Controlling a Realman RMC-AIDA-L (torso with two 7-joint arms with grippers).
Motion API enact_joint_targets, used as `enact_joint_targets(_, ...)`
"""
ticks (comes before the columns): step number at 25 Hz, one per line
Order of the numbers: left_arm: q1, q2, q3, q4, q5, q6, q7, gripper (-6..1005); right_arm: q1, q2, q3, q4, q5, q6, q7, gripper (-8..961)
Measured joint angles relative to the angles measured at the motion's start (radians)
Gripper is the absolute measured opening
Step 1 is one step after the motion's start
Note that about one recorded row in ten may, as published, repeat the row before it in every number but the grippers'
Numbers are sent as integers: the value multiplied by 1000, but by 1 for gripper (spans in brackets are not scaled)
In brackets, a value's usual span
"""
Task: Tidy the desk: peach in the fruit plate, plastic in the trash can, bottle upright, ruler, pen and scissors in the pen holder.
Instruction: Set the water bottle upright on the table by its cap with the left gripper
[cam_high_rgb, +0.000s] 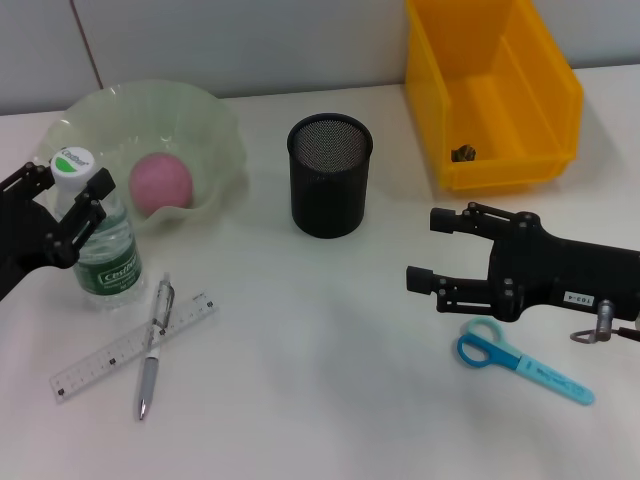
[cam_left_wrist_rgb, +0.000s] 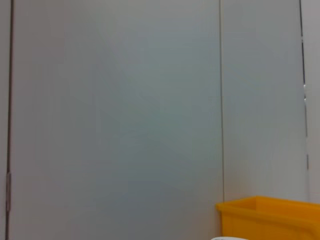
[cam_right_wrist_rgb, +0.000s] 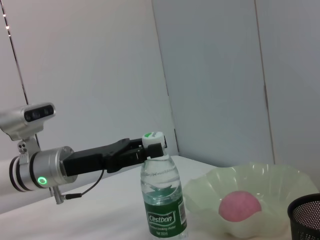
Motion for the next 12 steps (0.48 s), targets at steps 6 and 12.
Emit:
enact_joint_targets(6, -5, 0, -3, -13, -1, -23, 6, 521, 3, 0, -1, 0, 0, 0, 0, 835)
enact_joint_targets(12, -8, 0, -4, -25, -4, -26, 28, 523, 8, 0, -3, 0, -10, 0, 0, 835)
